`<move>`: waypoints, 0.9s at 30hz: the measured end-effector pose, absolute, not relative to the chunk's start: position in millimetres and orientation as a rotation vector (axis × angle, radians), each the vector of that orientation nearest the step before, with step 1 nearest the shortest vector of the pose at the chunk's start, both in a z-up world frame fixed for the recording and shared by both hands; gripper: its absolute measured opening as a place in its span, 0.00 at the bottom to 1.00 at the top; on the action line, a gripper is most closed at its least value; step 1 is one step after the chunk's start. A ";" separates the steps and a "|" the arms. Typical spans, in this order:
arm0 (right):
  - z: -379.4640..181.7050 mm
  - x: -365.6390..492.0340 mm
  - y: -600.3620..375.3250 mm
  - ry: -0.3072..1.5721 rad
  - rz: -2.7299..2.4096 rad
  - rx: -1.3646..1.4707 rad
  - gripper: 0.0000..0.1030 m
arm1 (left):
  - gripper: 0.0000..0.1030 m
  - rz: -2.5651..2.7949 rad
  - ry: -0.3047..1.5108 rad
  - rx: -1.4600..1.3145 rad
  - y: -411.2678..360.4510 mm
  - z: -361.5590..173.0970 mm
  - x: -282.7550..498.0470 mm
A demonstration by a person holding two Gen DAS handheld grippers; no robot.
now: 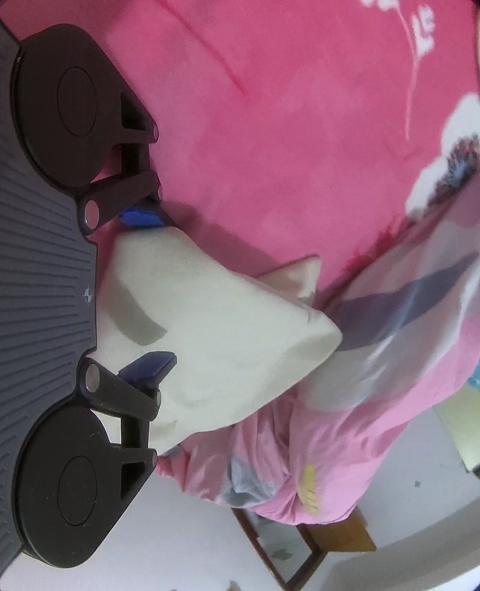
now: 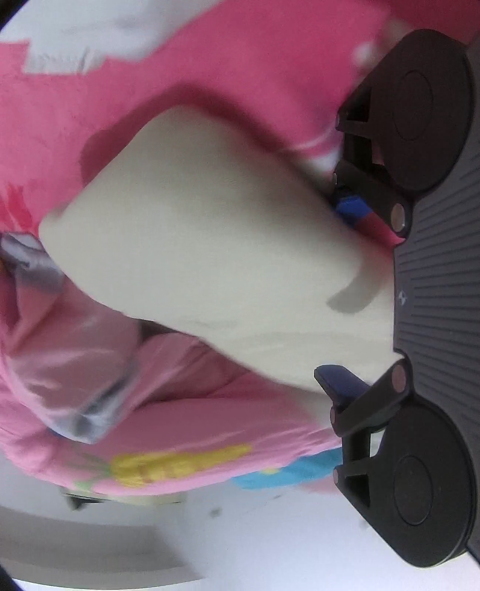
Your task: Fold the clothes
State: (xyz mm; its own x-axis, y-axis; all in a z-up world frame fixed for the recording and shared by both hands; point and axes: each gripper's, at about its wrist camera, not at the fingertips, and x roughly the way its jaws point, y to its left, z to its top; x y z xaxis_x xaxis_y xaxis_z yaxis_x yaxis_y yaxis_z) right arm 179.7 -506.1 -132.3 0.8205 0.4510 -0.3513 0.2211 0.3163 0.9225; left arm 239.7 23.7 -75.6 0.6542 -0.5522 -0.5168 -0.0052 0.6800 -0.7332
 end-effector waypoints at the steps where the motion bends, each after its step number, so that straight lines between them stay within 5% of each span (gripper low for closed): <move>1: -132.0 183.7 -504.7 0.618 0.163 1.261 0.82 | 0.56 -0.347 0.802 -0.775 23.9 -74.7 239.2; 3: -128.2 189.2 -497.0 0.610 0.152 1.212 0.80 | 0.36 -0.344 0.787 -0.779 24.4 -72.9 238.3; 5: -125.3 192.9 -489.1 0.616 0.129 1.168 0.68 | 0.25 -0.342 0.771 -0.783 25.0 -71.0 237.4; 7: -125.4 194.2 -482.6 0.639 0.085 1.151 0.30 | 0.18 -0.339 0.756 -0.787 25.5 -69.2 236.5; 14: -109.2 176.0 -463.1 0.571 0.089 1.199 0.22 | 0.14 -0.338 0.718 -0.801 33.5 -58.7 228.6; 27: -111.0 20.7 -420.5 0.737 0.141 1.191 0.28 | 0.18 -0.425 0.830 -0.629 121.3 -33.4 79.0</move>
State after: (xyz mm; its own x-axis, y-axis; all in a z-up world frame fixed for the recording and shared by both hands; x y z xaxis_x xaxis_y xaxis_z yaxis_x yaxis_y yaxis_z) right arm 20.7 -420.5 -111.0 0.7621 0.4695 -0.4457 0.2724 0.3920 0.8787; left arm 79.0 121.3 -33.4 0.6091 -0.5755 -0.5458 0.1062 0.7411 -0.6629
